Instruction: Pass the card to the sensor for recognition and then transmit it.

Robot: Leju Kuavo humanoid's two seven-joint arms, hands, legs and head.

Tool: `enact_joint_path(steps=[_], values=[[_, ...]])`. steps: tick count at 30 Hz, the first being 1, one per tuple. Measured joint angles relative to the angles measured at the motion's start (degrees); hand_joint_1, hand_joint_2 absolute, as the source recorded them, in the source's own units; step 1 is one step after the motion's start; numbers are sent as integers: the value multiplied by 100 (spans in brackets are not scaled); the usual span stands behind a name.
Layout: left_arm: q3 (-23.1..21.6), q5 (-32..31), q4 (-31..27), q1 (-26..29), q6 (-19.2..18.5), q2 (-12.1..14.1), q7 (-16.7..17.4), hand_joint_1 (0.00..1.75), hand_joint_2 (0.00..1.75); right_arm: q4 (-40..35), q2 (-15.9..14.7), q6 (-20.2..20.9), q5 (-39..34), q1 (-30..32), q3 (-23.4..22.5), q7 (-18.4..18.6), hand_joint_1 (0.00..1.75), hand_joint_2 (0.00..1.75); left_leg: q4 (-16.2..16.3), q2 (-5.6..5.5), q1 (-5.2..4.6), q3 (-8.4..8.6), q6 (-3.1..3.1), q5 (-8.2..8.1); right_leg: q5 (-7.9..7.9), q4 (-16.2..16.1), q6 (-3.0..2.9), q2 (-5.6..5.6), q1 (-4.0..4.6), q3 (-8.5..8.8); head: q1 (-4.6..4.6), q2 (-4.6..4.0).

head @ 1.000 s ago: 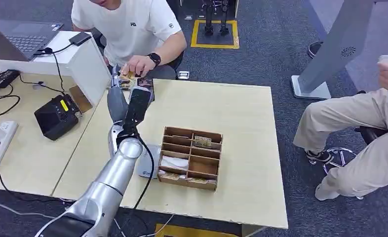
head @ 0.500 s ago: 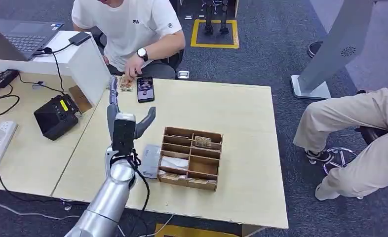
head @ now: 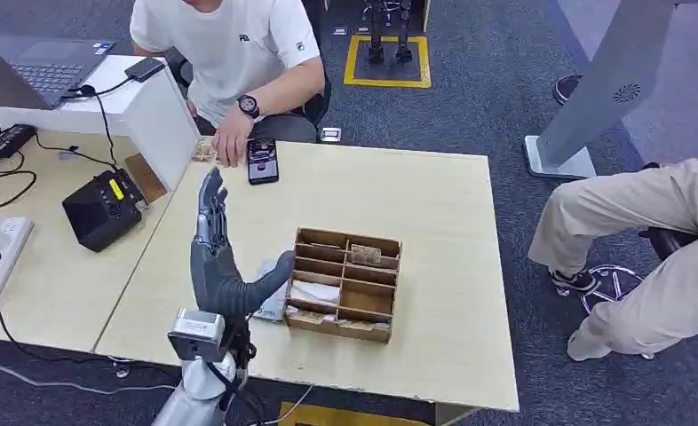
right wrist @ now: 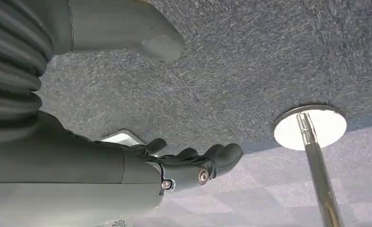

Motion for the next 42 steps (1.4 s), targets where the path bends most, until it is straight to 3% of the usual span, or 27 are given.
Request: enact_joint_path(steps=[9,14,19,25,34,42], values=[[-543,29,-585,180,-874,249,-116,0,175,-2,0,0,0,-1,0,-164,0,175,0,0,0,1,0,0,0,0,0,0,0,0,-2,0],[-816,-582,-709,176,-1042,437,-116,0,175,0,0,0,33,-1,0,-232,0,175,0,0,0,2,0,0,0,0,0,0,0,1,0,0],[-1122,-1887,-720,134,-996,669,-39,0,175,7,0,0,125,-1,0,-258,0,175,0,0,0,2,0,0,0,0,0,0,0,0,0,0],[-1382,-3323,-613,-29,-851,859,534,0,175,17,0,0,168,-1,0,-258,0,175,0,0,0,3,0,0,0,0,0,-1,0,0,0,0],[-1795,-5508,-129,-405,-666,1051,1957,0,175,22,0,0,284,-1,0,-195,0,175,0,0,0,3,0,1,0,0,0,0,0,0,-2,0],[-2042,-6216,378,-708,-701,1132,2575,0,175,22,0,0,350,-1,0,-122,0,175,0,0,0,3,0,0,0,0,0,1,0,-1,0,0]])
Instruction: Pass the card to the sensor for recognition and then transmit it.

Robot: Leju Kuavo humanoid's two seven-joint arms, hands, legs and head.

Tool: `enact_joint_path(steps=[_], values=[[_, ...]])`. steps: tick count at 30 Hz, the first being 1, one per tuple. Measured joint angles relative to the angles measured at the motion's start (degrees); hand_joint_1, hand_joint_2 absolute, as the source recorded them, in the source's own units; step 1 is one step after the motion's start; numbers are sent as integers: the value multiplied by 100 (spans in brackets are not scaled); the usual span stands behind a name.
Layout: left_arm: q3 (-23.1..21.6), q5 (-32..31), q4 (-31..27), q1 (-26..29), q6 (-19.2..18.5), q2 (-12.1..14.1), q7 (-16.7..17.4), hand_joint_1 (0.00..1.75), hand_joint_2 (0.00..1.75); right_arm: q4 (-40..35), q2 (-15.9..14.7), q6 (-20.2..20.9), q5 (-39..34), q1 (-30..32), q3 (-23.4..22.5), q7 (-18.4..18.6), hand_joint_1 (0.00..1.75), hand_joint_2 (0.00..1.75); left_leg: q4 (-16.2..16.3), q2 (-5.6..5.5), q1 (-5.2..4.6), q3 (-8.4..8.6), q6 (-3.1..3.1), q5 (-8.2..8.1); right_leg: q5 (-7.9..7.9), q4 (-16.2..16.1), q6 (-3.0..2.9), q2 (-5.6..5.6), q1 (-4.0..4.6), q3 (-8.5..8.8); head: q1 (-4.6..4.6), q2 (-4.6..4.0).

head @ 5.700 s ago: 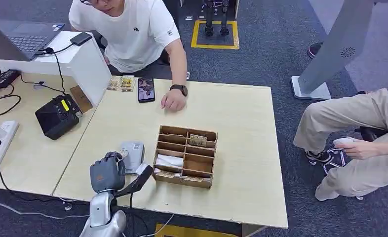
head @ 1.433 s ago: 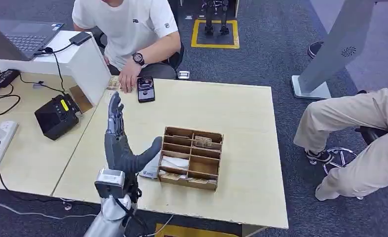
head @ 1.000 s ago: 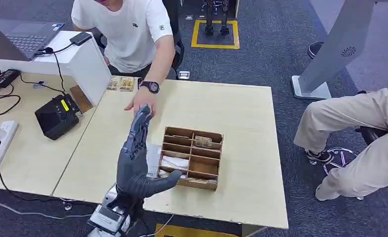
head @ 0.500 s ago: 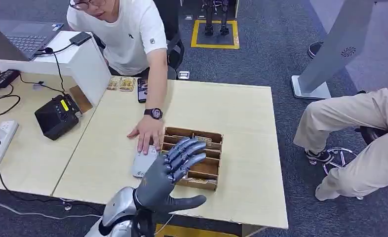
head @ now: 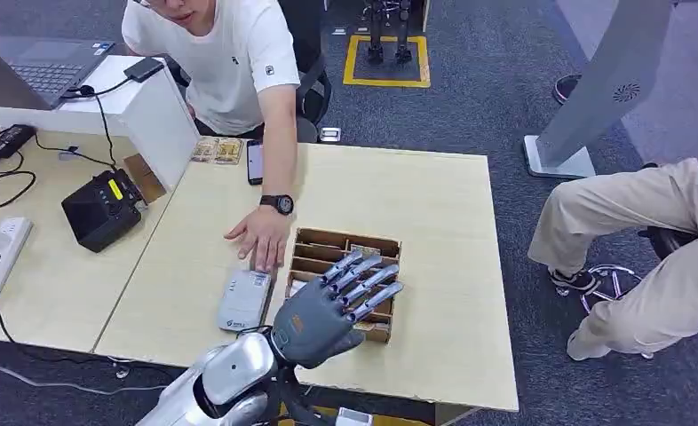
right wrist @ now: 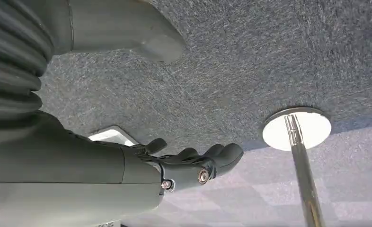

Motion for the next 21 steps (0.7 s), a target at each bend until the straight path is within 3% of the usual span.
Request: enact_joint_path(steps=[11,21], values=[[-240,9,564,-201,-162,24,140,0,175,0,0,0,101,0,0,0,0,175,0,0,0,0,0,0,0,0,0,0,0,0,0,0],[-299,-314,1007,-291,-256,-63,788,0,175,0,0,0,188,1,0,85,0,175,0,0,0,-1,0,0,0,0,0,1,0,-1,-2,0]])
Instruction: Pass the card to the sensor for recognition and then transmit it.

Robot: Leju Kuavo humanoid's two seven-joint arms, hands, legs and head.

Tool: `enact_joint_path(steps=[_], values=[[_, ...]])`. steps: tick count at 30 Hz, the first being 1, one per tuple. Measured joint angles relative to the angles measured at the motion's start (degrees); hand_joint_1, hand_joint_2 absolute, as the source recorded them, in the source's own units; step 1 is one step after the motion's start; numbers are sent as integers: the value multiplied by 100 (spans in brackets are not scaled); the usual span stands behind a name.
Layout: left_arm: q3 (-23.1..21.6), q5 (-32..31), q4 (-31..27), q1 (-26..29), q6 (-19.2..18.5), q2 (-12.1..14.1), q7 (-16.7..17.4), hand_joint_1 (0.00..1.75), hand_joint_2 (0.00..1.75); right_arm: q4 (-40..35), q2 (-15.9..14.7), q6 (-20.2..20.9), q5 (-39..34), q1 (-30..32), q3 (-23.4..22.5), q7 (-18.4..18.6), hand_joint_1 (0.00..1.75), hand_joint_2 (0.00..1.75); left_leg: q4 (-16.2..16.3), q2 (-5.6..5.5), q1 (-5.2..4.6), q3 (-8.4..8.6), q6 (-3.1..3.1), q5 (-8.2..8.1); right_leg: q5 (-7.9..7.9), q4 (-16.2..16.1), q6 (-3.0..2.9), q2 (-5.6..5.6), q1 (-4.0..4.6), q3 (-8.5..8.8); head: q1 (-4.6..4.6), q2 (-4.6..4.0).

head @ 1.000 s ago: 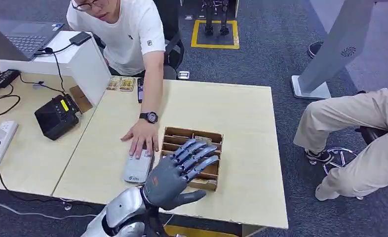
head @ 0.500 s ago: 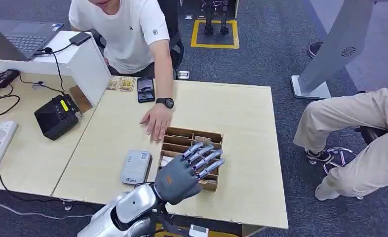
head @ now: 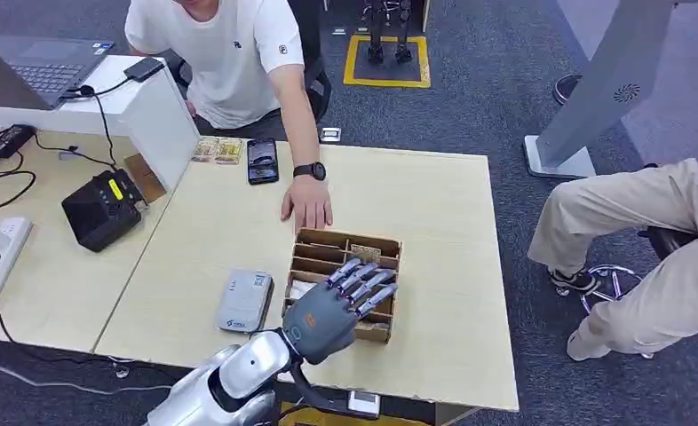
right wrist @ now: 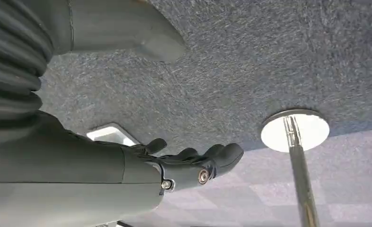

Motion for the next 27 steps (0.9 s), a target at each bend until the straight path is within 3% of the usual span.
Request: enact_joint_path(steps=[10,22,27], values=[[0,-232,262,-18,-74,-136,628,0,175,-2,0,0,6,3,0,107,0,175,0,0,0,0,0,0,0,0,0,0,0,0,2,0],[2,-525,514,-38,-33,-155,1010,0,175,-2,0,0,83,8,0,155,0,175,0,0,0,0,0,0,0,0,0,0,0,0,2,0],[2,-691,553,-38,153,-173,1222,0,175,-2,0,-2,98,10,-2,184,0,175,0,0,0,0,0,0,0,0,0,0,0,0,2,0]])
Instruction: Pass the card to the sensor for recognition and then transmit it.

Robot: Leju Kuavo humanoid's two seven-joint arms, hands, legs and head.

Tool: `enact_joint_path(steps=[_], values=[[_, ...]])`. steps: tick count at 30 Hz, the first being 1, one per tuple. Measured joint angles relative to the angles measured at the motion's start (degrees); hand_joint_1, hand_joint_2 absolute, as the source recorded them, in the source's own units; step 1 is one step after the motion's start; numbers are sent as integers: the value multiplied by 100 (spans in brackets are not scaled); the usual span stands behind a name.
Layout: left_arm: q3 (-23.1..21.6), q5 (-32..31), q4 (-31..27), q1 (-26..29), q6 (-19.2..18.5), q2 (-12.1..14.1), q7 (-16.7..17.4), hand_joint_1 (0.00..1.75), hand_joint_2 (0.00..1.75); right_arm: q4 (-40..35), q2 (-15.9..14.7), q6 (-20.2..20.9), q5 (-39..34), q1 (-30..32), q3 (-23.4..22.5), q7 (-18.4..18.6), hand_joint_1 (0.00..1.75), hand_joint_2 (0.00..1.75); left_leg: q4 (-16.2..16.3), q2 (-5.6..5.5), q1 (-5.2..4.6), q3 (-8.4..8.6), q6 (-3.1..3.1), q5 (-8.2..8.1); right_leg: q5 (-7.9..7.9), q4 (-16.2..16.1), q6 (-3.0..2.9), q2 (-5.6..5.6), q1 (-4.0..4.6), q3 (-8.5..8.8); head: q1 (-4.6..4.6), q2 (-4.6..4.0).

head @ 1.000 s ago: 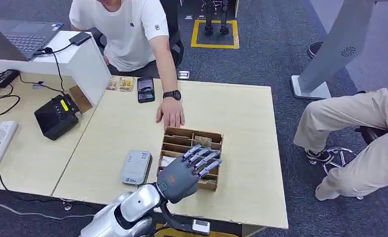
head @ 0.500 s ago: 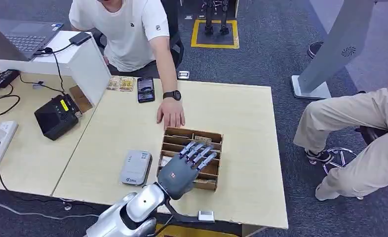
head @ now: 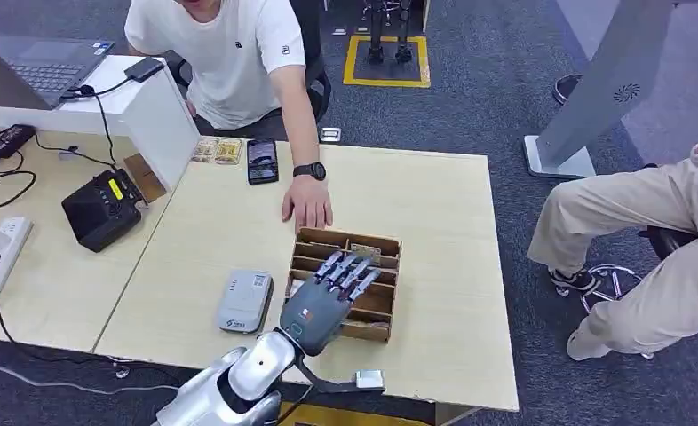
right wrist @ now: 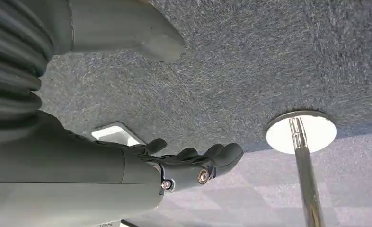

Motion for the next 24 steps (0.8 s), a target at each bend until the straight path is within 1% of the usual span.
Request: enact_joint_path(steps=[4,10,19,22,24], values=[[0,-175,0,1,306,-28,179,0,175,0,0,2,-18,2,-2,0,0,175,0,0,0,0,0,0,0,0,0,0,0,0,0,0],[4,-301,-11,10,535,-28,292,0,175,0,0,2,-17,3,-2,15,0,175,0,0,0,0,0,0,0,0,0,0,0,0,0,0],[13,-441,-28,19,599,-28,314,0,175,0,0,2,-15,2,-2,35,0,175,0,-1,0,0,0,0,0,0,0,-1,0,1,0,0],[15,-489,-28,23,531,-28,290,0,175,0,0,2,4,2,-2,42,0,175,0,0,0,-1,0,0,0,0,0,-1,0,1,0,0],[15,-500,-26,23,404,-26,231,0,175,0,0,2,18,2,-2,44,0,175,0,-1,0,-1,0,0,0,0,0,-1,0,1,0,0]])
